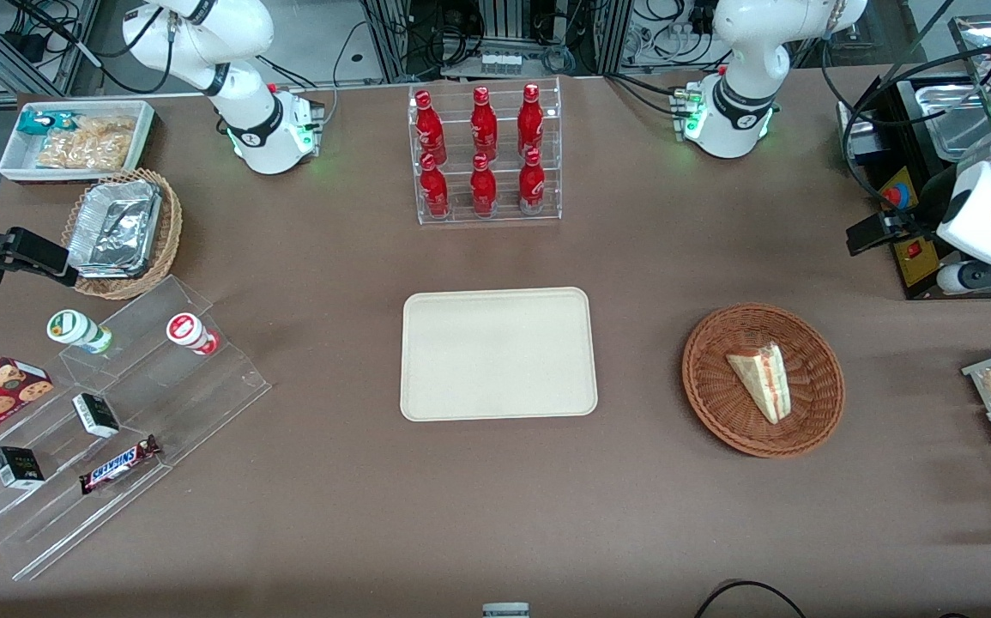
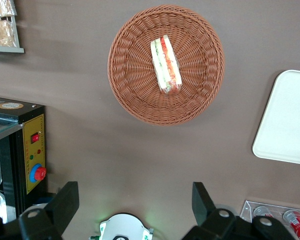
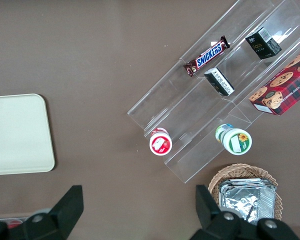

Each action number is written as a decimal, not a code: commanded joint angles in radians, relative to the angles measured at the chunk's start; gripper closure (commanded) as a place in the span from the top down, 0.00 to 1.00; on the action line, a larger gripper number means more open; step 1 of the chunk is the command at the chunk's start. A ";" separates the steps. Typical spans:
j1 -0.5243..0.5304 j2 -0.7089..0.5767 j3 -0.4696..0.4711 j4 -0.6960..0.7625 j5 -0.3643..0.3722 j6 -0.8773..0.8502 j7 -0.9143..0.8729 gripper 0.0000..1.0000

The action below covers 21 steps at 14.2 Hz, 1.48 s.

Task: Place sandwich from basket to tray
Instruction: 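Move the open left gripper over the wrapped sandwich in the wicker basket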

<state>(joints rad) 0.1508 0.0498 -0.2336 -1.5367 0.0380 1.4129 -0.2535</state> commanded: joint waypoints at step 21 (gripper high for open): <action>-0.036 0.360 0.013 -0.255 0.020 0.556 -0.329 1.00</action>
<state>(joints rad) 0.1325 0.3825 -0.2226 -1.7713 0.0580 1.9009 -0.5321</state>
